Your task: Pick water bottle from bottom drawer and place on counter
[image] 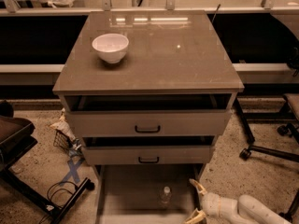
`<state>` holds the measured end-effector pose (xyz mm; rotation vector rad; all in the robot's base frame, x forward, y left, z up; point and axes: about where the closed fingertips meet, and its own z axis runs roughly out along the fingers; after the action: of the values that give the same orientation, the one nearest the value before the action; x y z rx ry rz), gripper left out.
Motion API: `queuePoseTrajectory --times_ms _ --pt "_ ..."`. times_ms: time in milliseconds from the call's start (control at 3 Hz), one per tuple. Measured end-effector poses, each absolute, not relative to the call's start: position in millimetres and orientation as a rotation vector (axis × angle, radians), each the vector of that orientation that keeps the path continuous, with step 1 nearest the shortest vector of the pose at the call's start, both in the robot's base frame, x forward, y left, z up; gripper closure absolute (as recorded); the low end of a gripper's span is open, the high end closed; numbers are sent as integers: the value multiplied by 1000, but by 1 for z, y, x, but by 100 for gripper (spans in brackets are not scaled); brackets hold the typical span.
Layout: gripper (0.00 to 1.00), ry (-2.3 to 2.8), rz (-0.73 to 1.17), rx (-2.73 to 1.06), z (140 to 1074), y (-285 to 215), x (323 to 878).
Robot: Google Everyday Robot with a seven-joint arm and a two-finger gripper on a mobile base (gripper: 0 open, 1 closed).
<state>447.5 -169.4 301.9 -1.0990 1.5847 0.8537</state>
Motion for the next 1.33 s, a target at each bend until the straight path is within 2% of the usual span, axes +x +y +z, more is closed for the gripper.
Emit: queuePoseTrajectory --times_ms 667,1000,1333 --pt "0 1568 949 -1143 252 -111 469" --pt "18 1561 979 -1149 235 -93 476" --pt "49 1553 1006 -1154 221 -75 484"
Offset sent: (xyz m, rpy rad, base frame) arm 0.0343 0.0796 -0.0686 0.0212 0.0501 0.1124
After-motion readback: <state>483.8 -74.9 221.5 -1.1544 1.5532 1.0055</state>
